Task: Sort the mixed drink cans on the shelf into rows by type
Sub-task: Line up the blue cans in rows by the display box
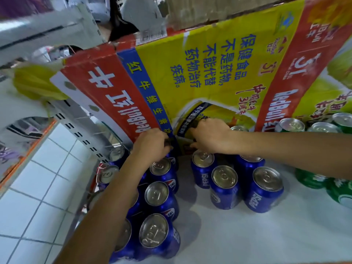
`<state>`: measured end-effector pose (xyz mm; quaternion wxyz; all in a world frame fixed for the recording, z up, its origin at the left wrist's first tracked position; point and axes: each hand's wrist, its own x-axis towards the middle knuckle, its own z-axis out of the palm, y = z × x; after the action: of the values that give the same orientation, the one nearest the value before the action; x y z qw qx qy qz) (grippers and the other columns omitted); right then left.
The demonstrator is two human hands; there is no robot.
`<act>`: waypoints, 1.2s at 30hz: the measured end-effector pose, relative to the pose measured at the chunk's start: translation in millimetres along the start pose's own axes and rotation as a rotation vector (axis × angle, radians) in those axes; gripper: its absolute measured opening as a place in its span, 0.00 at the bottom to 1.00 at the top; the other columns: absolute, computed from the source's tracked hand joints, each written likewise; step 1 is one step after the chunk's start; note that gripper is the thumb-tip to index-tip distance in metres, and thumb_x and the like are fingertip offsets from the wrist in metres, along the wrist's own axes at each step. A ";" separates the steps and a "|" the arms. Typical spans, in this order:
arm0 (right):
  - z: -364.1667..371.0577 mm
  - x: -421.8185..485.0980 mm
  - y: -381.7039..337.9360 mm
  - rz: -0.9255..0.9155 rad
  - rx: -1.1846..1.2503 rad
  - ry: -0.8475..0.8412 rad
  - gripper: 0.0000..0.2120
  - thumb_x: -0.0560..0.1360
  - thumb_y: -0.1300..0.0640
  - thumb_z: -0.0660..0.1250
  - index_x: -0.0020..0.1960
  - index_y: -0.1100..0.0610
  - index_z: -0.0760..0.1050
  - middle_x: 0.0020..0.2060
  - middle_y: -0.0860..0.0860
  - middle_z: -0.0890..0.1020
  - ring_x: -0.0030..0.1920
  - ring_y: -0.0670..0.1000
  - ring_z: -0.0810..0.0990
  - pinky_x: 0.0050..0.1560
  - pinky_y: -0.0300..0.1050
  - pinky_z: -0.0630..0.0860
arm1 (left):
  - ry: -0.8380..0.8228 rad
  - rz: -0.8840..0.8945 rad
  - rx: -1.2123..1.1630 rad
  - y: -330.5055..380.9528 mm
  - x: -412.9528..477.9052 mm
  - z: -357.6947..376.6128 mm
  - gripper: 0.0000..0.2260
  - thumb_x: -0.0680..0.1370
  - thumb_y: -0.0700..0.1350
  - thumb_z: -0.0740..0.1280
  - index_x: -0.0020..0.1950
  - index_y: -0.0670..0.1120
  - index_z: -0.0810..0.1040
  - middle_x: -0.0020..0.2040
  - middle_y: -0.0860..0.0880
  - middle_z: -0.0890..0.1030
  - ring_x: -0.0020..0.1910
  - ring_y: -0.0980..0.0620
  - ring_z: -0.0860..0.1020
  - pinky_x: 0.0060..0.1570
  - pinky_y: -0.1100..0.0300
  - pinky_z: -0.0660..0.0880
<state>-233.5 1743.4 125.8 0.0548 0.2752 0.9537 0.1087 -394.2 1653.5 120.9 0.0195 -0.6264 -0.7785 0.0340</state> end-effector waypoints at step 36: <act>10.8 10.3 -18.6 0.053 0.402 0.107 0.26 0.72 0.42 0.69 0.62 0.56 0.69 0.47 0.54 0.80 0.49 0.57 0.78 0.40 0.45 0.69 | -0.082 0.065 -0.005 -13.0 1.5 -5.7 0.22 0.74 0.58 0.68 0.66 0.52 0.75 0.60 0.46 0.74 0.60 0.45 0.72 0.52 0.54 0.67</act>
<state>-249.9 1735.5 110.5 -0.0550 0.2993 0.9501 -0.0680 -406.8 1652.3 127.5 -0.0150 -0.6497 -0.7578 0.0583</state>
